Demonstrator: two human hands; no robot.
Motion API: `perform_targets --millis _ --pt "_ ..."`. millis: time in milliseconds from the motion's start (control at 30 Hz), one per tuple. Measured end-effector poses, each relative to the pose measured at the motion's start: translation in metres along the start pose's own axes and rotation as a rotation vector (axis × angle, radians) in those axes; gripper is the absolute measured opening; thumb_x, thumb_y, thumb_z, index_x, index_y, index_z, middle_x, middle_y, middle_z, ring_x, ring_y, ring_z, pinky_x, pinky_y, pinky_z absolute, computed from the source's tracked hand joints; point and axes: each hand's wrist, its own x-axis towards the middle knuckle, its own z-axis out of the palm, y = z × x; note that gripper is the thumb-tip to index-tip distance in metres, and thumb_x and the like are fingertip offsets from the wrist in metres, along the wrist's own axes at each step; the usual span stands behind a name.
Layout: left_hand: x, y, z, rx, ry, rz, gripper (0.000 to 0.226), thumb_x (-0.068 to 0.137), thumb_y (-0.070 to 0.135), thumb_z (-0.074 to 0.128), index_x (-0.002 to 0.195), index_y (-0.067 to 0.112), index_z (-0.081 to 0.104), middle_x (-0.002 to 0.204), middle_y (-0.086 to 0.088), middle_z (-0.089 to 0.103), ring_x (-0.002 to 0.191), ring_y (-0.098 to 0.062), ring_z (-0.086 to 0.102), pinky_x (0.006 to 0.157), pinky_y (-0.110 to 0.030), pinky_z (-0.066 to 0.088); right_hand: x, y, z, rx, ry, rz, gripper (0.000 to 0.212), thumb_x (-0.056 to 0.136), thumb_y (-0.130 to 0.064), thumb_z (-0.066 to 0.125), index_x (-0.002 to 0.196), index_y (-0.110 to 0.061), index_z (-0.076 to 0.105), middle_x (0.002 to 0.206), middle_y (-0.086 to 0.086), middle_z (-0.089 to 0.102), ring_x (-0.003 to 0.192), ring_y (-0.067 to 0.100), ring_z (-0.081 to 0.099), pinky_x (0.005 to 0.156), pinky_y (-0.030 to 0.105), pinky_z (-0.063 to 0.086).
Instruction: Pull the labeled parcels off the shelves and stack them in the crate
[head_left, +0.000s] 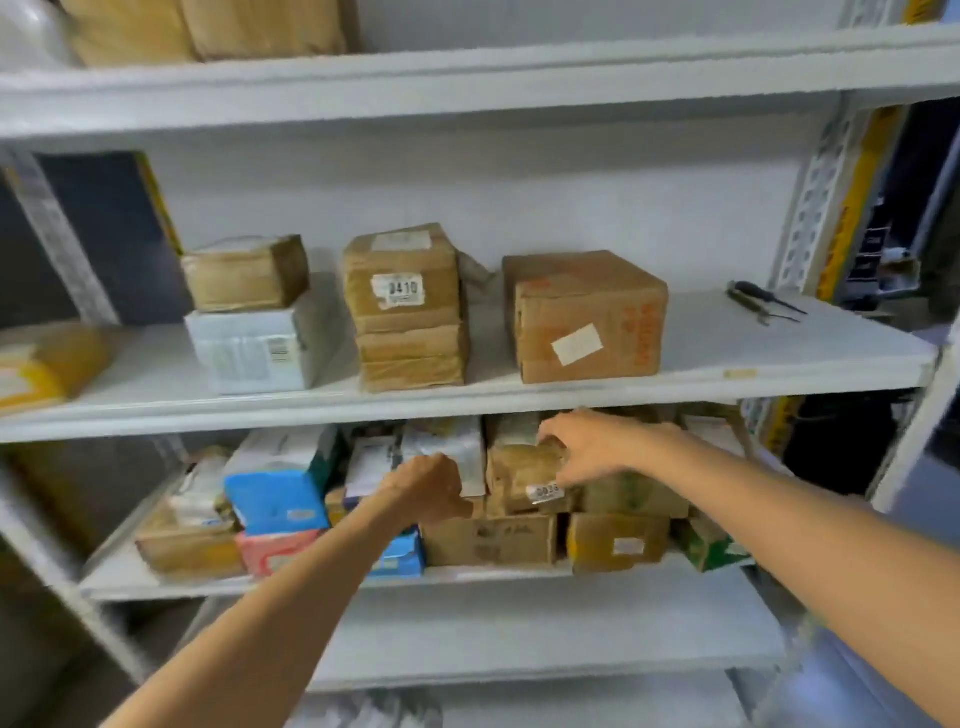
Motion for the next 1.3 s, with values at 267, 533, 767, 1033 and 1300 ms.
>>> perform_targets --millis 267,533,767,1033,1300 --pt "-0.067 -0.175 -0.008 -0.072 0.084 -0.31 0.034 0.081 0.045 0.069 0.107 0.024 0.068 0.111 0.001 0.067 0.104 -0.021 0.064 0.087 -0.032 0.051 0.078 -0.161 0.039 -0.063 -0.014 -0.349 0.053 0.082 -0.028 0.067 0.13 -0.013 0.052 0.124 0.009 0.057 0.108 0.025 0.056 0.084 0.035 0.05" --pt "-0.094 -0.294 0.005 -0.151 0.104 -0.365 0.058 0.072 0.052 0.065 0.126 0.032 0.059 0.128 0.003 0.062 0.114 -0.021 0.06 0.096 -0.037 0.05 0.136 -0.27 0.077 -0.072 -0.095 -0.474 0.058 0.086 -0.026 0.064 0.138 -0.012 0.045 0.133 0.007 0.053 0.115 0.023 0.054 0.093 0.035 0.048" --pt "-0.09 -0.362 0.026 -0.272 0.179 -0.483 0.044 0.08 0.04 0.072 0.117 0.021 0.059 0.113 -0.002 0.067 0.096 -0.018 0.063 0.083 -0.031 0.053 0.184 -0.322 0.124 0.026 -0.048 -0.458 0.049 0.085 -0.031 0.063 0.128 -0.016 0.048 0.126 0.005 0.054 0.109 0.022 0.052 0.089 0.037 0.048" --pt "-0.058 -0.401 0.03 -0.337 0.195 -0.467 0.036 0.083 0.033 0.071 0.114 0.017 0.062 0.11 -0.003 0.065 0.097 -0.021 0.062 0.081 -0.031 0.052 0.231 -0.33 0.15 0.131 0.033 -0.388 0.05 0.088 -0.036 0.063 0.132 -0.019 0.046 0.13 0.003 0.052 0.116 0.021 0.051 0.095 0.038 0.047" --pt "-0.025 -0.431 0.034 -0.419 0.242 -0.485 0.044 0.078 0.038 0.076 0.114 0.018 0.06 0.112 -0.007 0.065 0.096 -0.021 0.062 0.084 -0.035 0.054 0.268 -0.34 0.164 0.199 -0.019 -0.302 0.054 0.09 -0.03 0.061 0.137 -0.014 0.041 0.136 0.007 0.049 0.122 0.023 0.049 0.098 0.034 0.044"
